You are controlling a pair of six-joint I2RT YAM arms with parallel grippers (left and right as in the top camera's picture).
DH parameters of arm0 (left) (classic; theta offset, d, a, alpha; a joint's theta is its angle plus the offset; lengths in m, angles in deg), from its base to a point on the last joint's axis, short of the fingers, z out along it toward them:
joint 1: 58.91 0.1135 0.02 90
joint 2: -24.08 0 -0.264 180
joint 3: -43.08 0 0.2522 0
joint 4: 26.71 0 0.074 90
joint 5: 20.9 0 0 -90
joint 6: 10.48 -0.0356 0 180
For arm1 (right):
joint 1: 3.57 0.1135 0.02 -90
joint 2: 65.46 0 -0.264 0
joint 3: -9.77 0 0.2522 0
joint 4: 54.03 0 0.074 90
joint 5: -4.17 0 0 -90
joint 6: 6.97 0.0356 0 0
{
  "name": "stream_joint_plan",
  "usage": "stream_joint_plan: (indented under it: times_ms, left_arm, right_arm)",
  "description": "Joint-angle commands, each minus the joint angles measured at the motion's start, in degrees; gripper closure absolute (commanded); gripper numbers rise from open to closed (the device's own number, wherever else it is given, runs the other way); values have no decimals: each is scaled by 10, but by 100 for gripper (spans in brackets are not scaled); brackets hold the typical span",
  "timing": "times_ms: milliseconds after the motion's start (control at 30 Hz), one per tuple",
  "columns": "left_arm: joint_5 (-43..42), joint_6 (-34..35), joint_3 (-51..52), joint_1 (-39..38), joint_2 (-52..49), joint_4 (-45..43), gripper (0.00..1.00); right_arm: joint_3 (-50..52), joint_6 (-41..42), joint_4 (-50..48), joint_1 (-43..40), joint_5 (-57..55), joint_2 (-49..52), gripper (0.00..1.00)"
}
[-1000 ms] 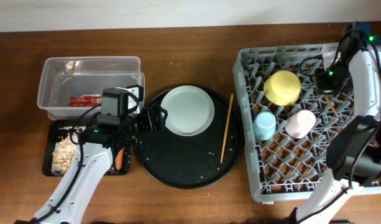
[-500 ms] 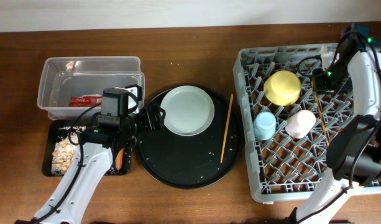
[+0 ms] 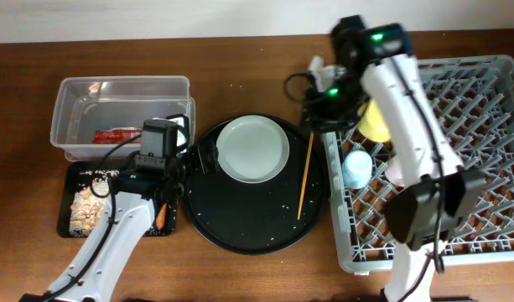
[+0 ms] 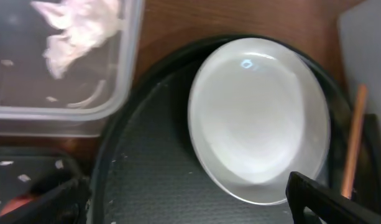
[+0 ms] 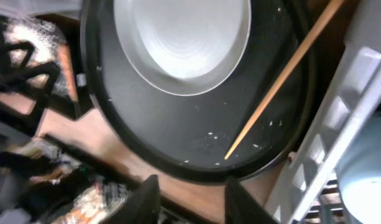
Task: Sort waste into correct bins and load items into the dishwasher rack
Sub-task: 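Reach the right gripper to the second chopstick and grasp it, then carry the second chopstick right and drop it into the dish rack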
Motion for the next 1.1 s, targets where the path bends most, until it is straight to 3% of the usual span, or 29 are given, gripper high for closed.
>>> stream_joint_plan:
  times_ms: [0,133,167,200,267,400,1067]
  left_arm:
    - [103,67,4,-1,-3,22,1]
    - [104,68,4,-1,-3,22,1]
    - [103,68,4,-1,-3,22,1]
    - [103,69,4,-1,-3,22,1]
    - [103,71,4,-1,-3,22,1]
    - [94,70,4,-1,-3,22,1]
    - [92,71,4,-1,-3,20,1]
  right_arm:
    - [29,110,-40,59,-56,-4,2]
    - [103,123,-102,99,-56,-4,0]
    - [119,124,-114,103,-56,-4,21]
    - [131,138,-120,103,-56,-4,51]
    - [150,205,-124,103,-131,-4,68]
    - [189,326,-127,103,-275,-4,68]
    - [388,331,-365,103,-309,-4,74]
